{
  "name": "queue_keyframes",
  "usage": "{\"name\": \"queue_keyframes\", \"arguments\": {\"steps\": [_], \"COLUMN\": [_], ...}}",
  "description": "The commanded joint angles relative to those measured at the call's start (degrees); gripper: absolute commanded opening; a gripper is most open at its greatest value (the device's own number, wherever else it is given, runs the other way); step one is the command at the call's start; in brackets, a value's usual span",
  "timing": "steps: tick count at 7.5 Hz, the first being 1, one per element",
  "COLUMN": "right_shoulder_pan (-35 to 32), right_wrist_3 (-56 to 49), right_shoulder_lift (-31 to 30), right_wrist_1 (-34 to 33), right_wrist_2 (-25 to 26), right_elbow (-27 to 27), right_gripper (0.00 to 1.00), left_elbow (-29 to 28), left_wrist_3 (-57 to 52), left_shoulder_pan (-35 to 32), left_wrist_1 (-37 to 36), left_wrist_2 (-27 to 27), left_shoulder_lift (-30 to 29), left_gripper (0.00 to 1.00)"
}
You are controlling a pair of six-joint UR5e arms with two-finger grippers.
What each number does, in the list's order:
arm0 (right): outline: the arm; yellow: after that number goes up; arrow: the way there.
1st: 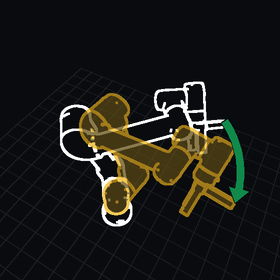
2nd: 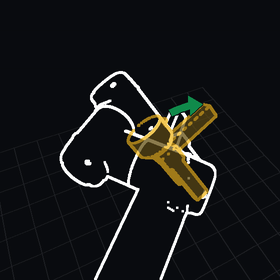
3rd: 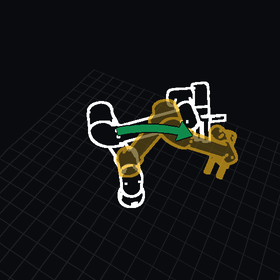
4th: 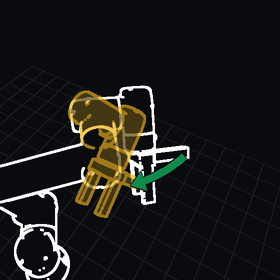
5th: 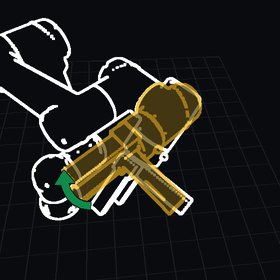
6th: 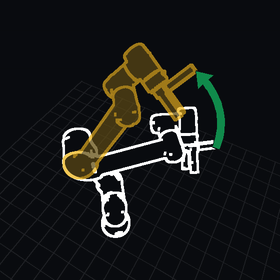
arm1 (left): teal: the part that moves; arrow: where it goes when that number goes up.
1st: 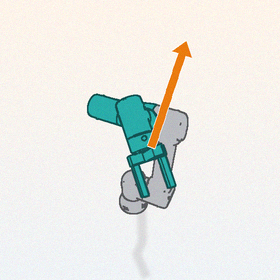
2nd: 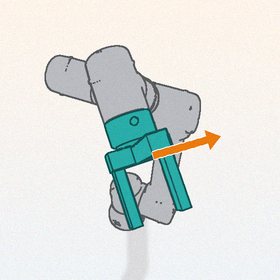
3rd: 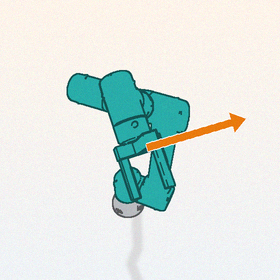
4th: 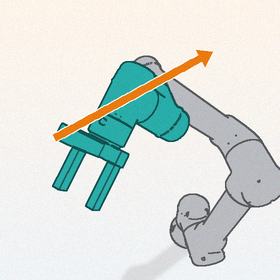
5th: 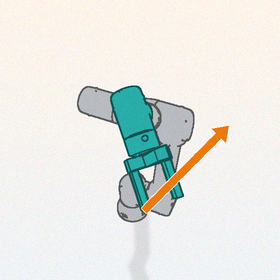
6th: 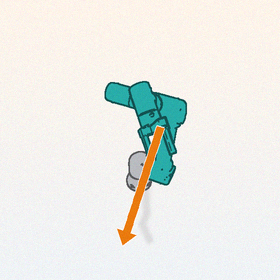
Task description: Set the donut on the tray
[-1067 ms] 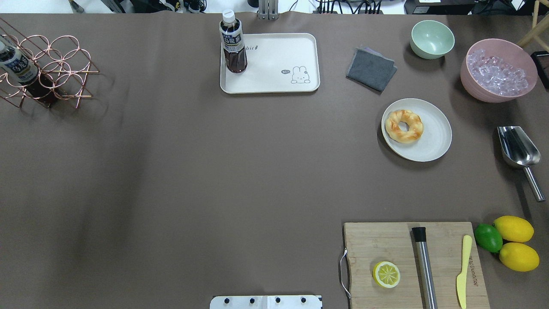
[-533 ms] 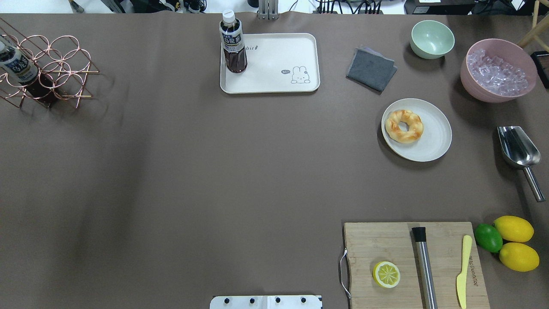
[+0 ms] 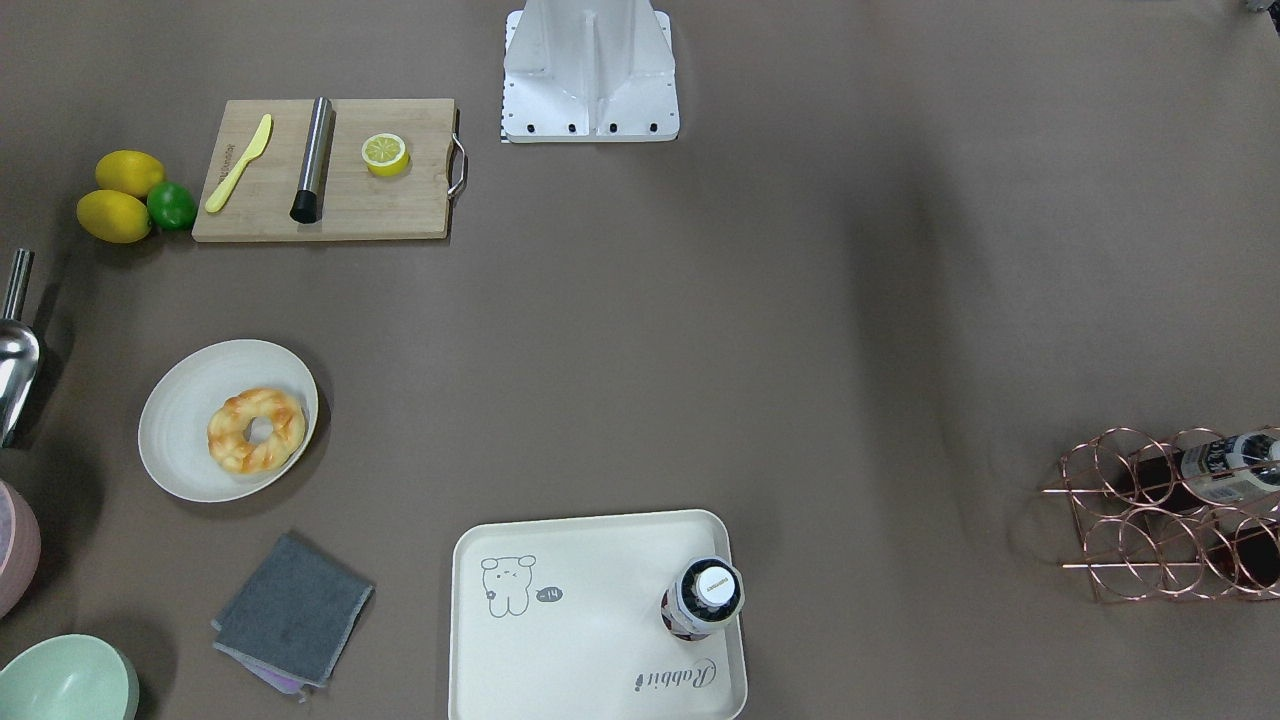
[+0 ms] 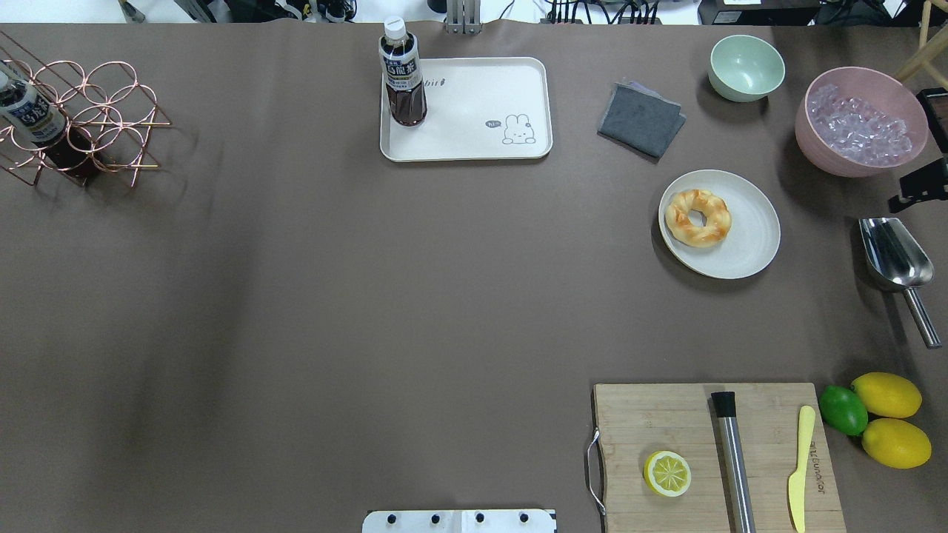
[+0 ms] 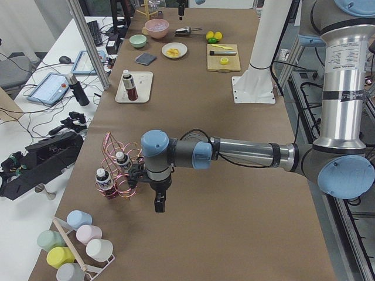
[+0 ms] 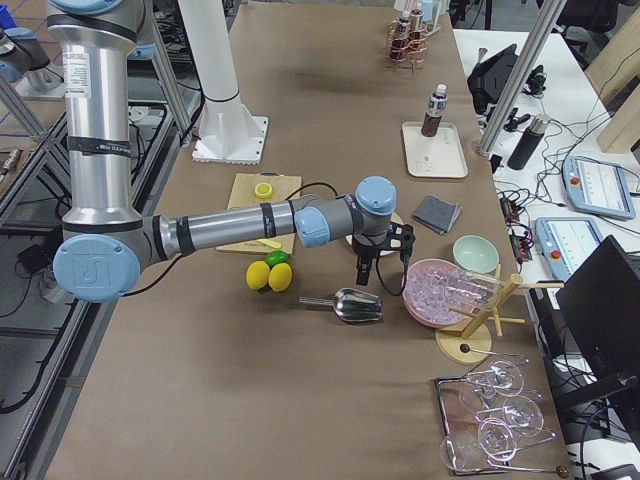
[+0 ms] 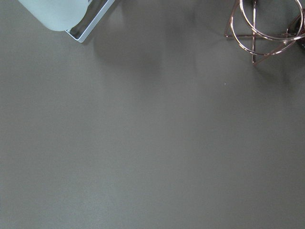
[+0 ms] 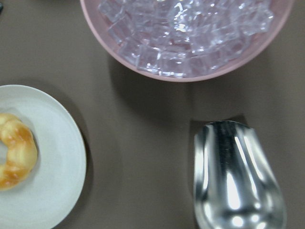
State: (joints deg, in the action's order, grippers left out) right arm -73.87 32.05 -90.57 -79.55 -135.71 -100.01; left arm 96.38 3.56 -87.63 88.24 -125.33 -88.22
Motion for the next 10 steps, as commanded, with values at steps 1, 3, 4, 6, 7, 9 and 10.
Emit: {"name": "queue_keyframes", "arguments": {"steps": [1, 3, 4, 6, 7, 9, 10], "right_shoulder_pan": [7.76, 12.85, 14.97, 17.27, 17.27, 17.53, 17.8], "right_wrist_3": [16.78, 24.17, 26.81, 28.15, 28.07, 28.07, 28.07], "right_shoulder_lift": [1.61, 5.9, 7.5, 8.21, 8.04, 8.04, 8.04], "right_wrist_1": [23.56, 29.53, 29.54, 29.54, 29.54, 29.54, 29.54], "right_wrist_2": [0.53, 3.94, 5.62, 8.44, 8.45, 8.53, 8.71], "right_elbow": [9.61, 14.39, 14.66, 15.19, 15.45, 15.72, 15.72], "right_gripper": [1.0, 1.0, 1.0, 1.0, 1.0, 1.0, 1.0], "left_elbow": [-0.05, -0.14, -0.23, -0.32, -0.32, -0.23, -0.32], "left_wrist_3": [-0.04, 0.05, 0.05, 0.05, -0.04, -0.04, 0.05], "left_shoulder_pan": [0.0, 0.0, 0.0, 0.0, 0.0, 0.0, 0.0], "left_wrist_1": [0.0, 0.0, 0.09, 0.0, 0.0, 0.0, 0.0], "left_wrist_2": [0.17, 0.17, 0.26, 0.26, 0.26, 0.35, 0.35], "left_shoulder_lift": [-0.11, -0.11, -0.2, -0.46, -0.55, -0.55, -0.55], "left_gripper": [0.98, 0.98, 0.98, 0.98, 0.98, 0.98, 0.98]}}
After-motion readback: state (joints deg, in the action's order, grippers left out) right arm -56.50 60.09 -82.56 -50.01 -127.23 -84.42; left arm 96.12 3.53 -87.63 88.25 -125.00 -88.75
